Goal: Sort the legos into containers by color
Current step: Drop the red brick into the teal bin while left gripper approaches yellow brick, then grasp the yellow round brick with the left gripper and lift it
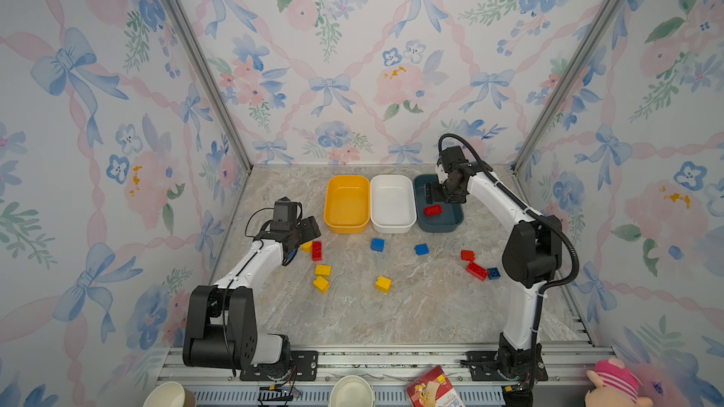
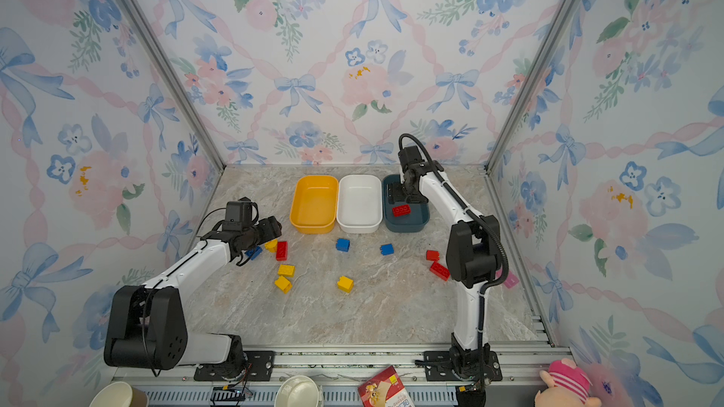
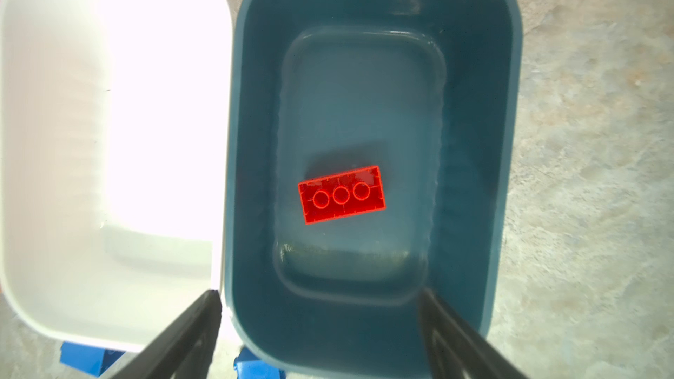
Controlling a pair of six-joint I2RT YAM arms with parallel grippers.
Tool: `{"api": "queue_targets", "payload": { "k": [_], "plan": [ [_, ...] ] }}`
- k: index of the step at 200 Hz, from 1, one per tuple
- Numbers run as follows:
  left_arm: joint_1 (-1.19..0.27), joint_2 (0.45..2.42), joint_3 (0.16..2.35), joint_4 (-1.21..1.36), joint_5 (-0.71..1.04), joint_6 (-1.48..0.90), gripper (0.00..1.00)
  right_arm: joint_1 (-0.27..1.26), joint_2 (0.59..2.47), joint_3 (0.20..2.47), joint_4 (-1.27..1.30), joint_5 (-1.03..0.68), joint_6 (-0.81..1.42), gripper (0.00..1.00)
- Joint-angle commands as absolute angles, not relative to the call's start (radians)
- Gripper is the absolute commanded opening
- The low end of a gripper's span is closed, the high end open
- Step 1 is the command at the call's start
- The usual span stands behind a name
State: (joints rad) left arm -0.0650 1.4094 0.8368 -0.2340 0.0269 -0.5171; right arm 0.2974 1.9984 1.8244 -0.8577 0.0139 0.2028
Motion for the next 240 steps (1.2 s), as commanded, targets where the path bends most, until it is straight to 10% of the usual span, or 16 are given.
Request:
{"api": "queue_targets", "payload": {
  "k": [1,240],
  "plan": [
    [-0.072,1.455,0.877,-0.313,-0.023,-0.502,0.81,0.311,1.926,1.745,-0.852,-0.011,0.224,0.91],
    [-0.126,1.765,1.105,-0.465,-0.176,-0.483,0.60,0.359,1.741,1.560,-0.843,-0.016,0.252,0.97]
  ]
}}
